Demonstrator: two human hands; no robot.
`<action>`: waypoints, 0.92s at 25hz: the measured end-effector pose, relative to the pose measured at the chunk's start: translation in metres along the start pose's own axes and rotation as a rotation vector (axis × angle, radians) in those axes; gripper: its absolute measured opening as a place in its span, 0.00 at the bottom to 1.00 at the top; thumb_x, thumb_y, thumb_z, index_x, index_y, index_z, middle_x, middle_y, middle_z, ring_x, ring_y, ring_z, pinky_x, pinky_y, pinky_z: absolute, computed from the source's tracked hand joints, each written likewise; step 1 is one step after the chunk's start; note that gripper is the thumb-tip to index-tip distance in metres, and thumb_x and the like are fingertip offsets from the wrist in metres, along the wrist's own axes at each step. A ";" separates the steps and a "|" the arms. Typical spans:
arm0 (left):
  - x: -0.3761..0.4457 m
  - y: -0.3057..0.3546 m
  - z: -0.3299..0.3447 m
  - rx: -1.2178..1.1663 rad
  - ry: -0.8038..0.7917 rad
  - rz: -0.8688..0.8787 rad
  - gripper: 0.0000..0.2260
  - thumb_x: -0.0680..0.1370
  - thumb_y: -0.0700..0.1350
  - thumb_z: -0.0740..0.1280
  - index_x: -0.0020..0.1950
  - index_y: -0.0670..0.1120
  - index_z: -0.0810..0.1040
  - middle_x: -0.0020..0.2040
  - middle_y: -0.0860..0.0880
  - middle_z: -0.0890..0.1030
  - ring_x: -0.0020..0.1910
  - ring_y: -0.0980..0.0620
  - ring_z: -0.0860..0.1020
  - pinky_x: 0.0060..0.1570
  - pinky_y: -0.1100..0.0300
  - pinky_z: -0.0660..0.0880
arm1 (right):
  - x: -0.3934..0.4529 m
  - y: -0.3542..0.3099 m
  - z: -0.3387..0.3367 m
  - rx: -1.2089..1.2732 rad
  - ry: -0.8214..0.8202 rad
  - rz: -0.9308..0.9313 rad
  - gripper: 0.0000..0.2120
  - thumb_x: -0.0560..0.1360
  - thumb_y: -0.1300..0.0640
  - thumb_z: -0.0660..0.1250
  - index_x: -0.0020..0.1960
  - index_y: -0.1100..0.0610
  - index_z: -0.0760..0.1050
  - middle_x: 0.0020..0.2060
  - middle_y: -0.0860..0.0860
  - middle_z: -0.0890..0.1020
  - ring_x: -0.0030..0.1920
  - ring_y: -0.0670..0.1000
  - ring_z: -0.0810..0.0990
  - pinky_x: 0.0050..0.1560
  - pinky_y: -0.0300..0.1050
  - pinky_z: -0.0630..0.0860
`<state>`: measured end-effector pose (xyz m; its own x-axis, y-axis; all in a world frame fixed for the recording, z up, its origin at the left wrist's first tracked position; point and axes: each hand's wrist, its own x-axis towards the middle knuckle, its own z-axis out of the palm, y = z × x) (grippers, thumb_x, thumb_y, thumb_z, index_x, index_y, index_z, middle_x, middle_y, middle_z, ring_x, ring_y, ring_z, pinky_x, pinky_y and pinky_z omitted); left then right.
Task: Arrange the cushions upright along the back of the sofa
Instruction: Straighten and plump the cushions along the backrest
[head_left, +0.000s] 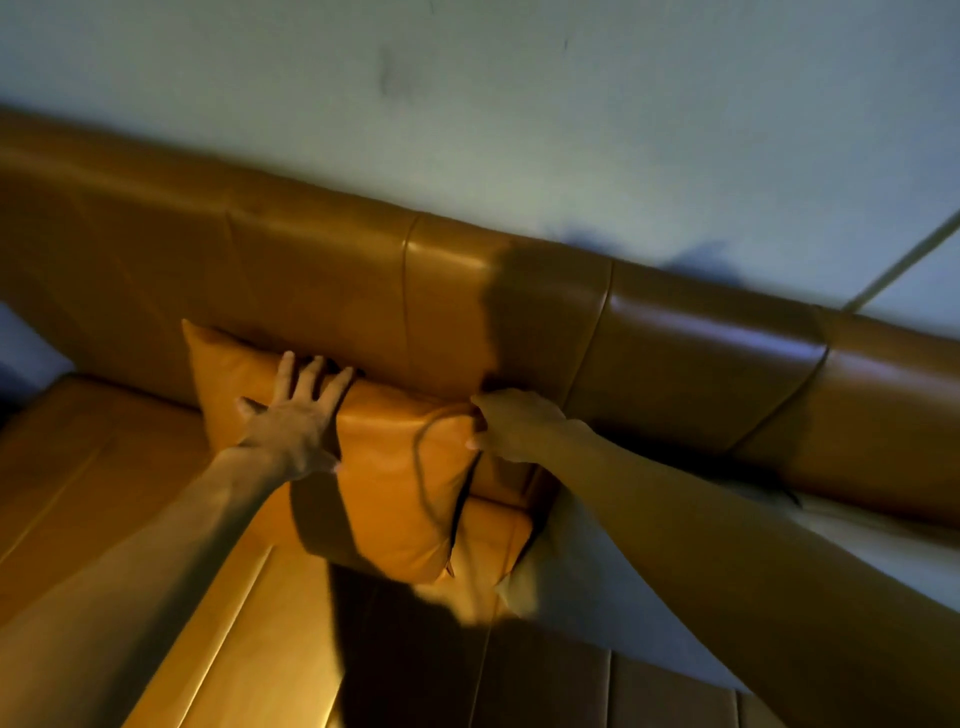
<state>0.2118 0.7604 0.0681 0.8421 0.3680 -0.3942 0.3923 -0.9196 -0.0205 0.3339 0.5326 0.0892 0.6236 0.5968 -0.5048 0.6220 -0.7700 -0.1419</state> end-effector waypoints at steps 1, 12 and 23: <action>0.002 -0.002 0.001 -0.009 0.007 0.002 0.53 0.66 0.56 0.77 0.78 0.60 0.40 0.79 0.49 0.42 0.77 0.42 0.34 0.64 0.24 0.57 | 0.002 0.000 0.001 0.000 0.033 0.010 0.24 0.79 0.47 0.63 0.71 0.54 0.67 0.68 0.57 0.73 0.67 0.60 0.72 0.63 0.57 0.72; -0.016 0.038 -0.010 -0.020 0.105 -0.077 0.39 0.66 0.54 0.77 0.71 0.51 0.60 0.68 0.43 0.63 0.69 0.38 0.57 0.60 0.28 0.65 | -0.031 0.013 -0.016 -0.001 0.175 0.013 0.13 0.78 0.53 0.64 0.62 0.50 0.75 0.57 0.53 0.79 0.58 0.58 0.78 0.53 0.51 0.75; -0.025 0.093 -0.010 0.098 0.033 -0.011 0.41 0.68 0.58 0.75 0.73 0.53 0.57 0.70 0.44 0.62 0.72 0.40 0.56 0.66 0.27 0.58 | -0.065 0.039 -0.011 -0.136 0.075 0.106 0.12 0.78 0.54 0.64 0.60 0.54 0.74 0.53 0.54 0.78 0.53 0.58 0.78 0.47 0.51 0.72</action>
<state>0.2311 0.6668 0.0850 0.8506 0.3807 -0.3627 0.3645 -0.9241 -0.1150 0.3231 0.4663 0.1255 0.7193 0.5330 -0.4456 0.6062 -0.7949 0.0277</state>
